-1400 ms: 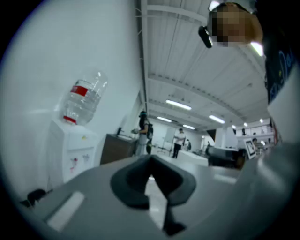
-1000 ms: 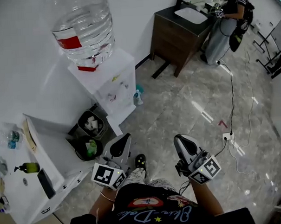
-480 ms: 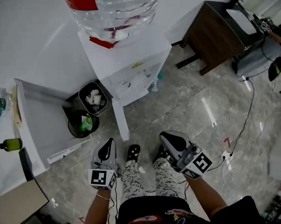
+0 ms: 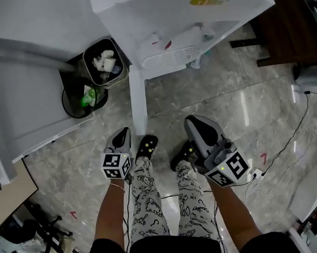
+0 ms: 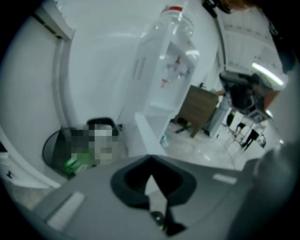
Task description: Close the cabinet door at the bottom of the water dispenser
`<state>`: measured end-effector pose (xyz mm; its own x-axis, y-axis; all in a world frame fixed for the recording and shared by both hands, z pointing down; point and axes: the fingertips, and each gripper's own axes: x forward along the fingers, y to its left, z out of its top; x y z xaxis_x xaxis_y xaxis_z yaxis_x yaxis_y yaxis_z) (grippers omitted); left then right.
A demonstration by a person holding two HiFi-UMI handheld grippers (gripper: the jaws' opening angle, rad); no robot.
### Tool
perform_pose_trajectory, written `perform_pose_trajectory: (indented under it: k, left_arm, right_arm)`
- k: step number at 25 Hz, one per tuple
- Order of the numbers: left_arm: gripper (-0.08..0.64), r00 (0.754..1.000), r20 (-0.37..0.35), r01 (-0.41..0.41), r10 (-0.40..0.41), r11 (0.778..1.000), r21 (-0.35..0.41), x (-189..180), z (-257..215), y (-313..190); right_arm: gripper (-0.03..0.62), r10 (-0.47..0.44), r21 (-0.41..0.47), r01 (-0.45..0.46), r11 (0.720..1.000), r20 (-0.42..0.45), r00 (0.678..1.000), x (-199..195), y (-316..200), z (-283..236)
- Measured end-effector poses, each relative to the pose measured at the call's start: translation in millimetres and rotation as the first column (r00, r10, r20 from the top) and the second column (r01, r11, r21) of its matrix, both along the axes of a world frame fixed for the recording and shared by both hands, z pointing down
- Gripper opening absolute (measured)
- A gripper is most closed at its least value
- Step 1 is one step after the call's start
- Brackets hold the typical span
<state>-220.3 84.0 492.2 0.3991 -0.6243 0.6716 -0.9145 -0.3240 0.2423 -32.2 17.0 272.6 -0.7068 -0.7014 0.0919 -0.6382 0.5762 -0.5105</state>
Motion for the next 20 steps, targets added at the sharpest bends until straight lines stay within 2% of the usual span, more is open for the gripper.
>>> perform_pose_trajectory:
  k: [2, 4, 6, 9, 14, 20]
  left_arm:
    - [-0.002, 0.999, 0.044, -0.015, 0.018, 0.998, -0.066, -3.7, 36.8, 4.2]
    - [-0.003, 0.996, 0.059, -0.055, 0.061, 0.994, -0.099, -2.2, 59.4, 6.4]
    - [-0.003, 0.994, 0.071, -0.08, 0.088, 0.992, -0.102, 0.2, 71.8, 5.2]
    - [-0.003, 0.996, 0.047, -0.073, 0.078, 0.992, -0.099, 4.4, 80.3, 3.8]
    - [-0.003, 0.998, 0.041, -0.043, 0.047, 0.994, -0.097, 7.2, 84.9, -0.1]
    - [-0.003, 0.996, 0.01, -0.084, 0.085, 0.994, -0.075, 44.3, 77.4, -3.4]
  right_arm:
    - [0.017, 0.002, -0.012, -0.001, 1.0, 0.02, 1.0, -3.6, -2.1, 12.0]
    - [0.017, -0.002, -0.032, 0.003, 0.999, 0.033, 0.999, -5.3, -2.6, 24.5]
    - [0.017, -0.005, -0.047, 0.007, 0.999, 0.039, 0.999, -4.1, -3.1, 34.0]
    - [0.017, -0.006, -0.042, 0.008, 0.999, 0.032, 0.999, 0.6, -2.4, 40.1]
    - [0.017, -0.02, -0.028, 0.019, 0.999, -0.039, 0.999, 14.7, -3.4, 65.1]
    - [0.017, -0.026, -0.053, 0.021, 0.998, -0.097, 0.995, 32.8, 0.7, 96.9]
